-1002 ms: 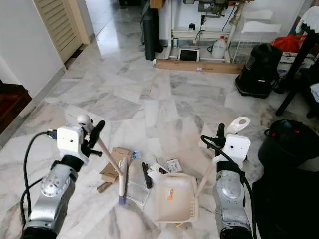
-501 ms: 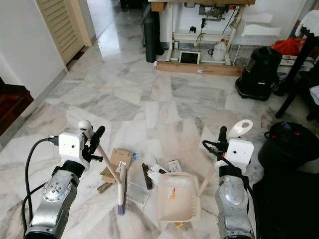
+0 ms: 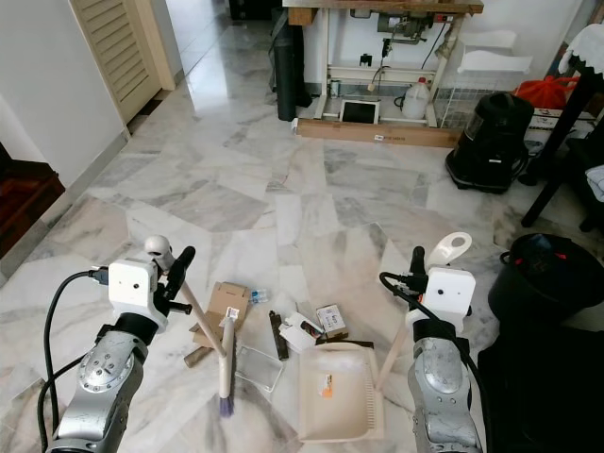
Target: Sweep floor
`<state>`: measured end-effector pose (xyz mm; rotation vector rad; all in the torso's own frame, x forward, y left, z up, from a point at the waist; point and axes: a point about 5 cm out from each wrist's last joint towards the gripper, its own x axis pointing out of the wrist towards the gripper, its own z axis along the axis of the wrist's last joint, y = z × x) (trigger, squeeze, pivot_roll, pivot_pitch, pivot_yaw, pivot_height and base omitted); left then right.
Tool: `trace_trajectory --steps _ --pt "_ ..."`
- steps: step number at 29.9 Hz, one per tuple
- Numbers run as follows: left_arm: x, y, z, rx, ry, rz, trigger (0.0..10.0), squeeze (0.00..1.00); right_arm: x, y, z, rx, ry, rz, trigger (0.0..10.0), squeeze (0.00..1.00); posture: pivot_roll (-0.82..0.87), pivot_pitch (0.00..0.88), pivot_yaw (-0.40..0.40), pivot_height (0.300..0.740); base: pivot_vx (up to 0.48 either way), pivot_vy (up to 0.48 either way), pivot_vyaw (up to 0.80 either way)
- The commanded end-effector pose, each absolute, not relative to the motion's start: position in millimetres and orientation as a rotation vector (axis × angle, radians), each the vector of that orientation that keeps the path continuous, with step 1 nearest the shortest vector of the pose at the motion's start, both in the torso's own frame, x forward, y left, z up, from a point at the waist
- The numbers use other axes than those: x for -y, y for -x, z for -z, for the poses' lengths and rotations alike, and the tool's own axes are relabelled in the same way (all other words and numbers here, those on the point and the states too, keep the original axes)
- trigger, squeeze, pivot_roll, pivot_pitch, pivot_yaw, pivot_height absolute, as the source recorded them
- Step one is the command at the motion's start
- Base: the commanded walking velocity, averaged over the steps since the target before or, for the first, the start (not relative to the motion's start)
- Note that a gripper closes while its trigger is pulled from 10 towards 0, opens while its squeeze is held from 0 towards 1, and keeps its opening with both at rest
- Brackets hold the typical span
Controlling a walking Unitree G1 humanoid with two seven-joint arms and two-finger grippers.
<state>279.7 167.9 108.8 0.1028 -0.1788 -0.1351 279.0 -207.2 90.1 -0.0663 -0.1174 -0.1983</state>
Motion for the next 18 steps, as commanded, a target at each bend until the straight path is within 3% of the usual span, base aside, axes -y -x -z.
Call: trace_trajectory --steps 1,18 --pt "-171.2 -280.0 -121.2 0.240 -0.124 0.122 10.0 0.00 201.9 -284.7 -107.3 0.191 0.050 0.185 10.0 0.00 0.03 0.018 0.018 0.740 0.000 0.000 0.00" --pt "-166.7 -281.8 -123.2 0.243 -0.131 0.123 10.0 0.00 186.5 -289.0 -108.5 0.196 0.012 0.140 10.0 0.00 0.04 0.013 0.030 0.740 0.000 0.000 0.80"
